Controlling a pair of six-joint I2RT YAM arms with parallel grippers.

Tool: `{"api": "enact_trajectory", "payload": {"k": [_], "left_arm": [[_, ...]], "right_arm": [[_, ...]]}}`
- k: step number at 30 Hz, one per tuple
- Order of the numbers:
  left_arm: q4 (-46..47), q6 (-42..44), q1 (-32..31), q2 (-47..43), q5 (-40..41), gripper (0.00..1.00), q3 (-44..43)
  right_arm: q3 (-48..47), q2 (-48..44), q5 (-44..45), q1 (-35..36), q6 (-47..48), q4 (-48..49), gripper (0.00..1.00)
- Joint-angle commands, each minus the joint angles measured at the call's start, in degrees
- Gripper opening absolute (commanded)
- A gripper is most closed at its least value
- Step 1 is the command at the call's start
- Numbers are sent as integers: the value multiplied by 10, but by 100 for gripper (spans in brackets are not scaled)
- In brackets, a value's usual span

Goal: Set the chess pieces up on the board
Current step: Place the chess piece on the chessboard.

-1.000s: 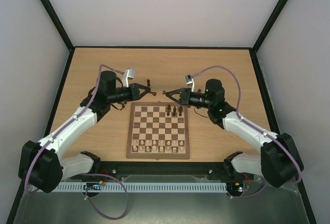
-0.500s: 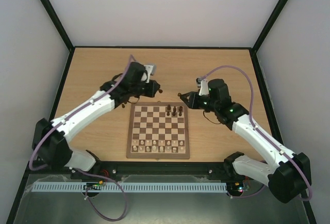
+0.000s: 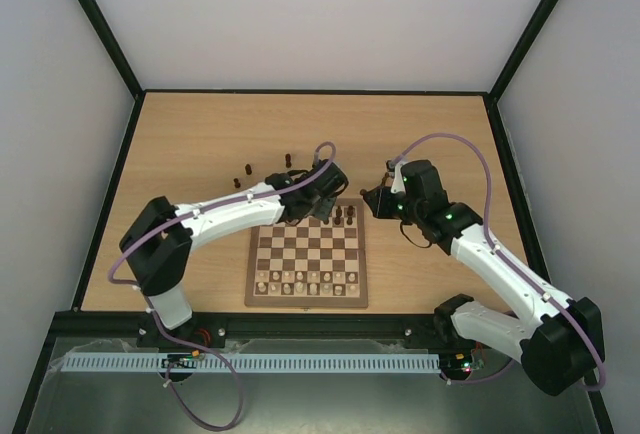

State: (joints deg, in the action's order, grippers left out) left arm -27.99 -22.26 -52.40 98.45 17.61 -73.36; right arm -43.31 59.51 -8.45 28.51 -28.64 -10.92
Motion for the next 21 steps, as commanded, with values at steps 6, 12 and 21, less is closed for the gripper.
{"api": "enact_trajectory", "payload": {"k": [6, 12, 21], "left_arm": [[-17, -4, -13, 44, 82, 17, -23], [-6, -3, -13, 54, 76, 17, -20], [28, -13, -11, 47, 53, 18, 4]], "right_arm": [[9, -11, 2, -2, 10, -19, 11], [10, -11, 0, -2, 10, -17, 12], [12, -12, -6, -2, 10, -16, 11]]}}
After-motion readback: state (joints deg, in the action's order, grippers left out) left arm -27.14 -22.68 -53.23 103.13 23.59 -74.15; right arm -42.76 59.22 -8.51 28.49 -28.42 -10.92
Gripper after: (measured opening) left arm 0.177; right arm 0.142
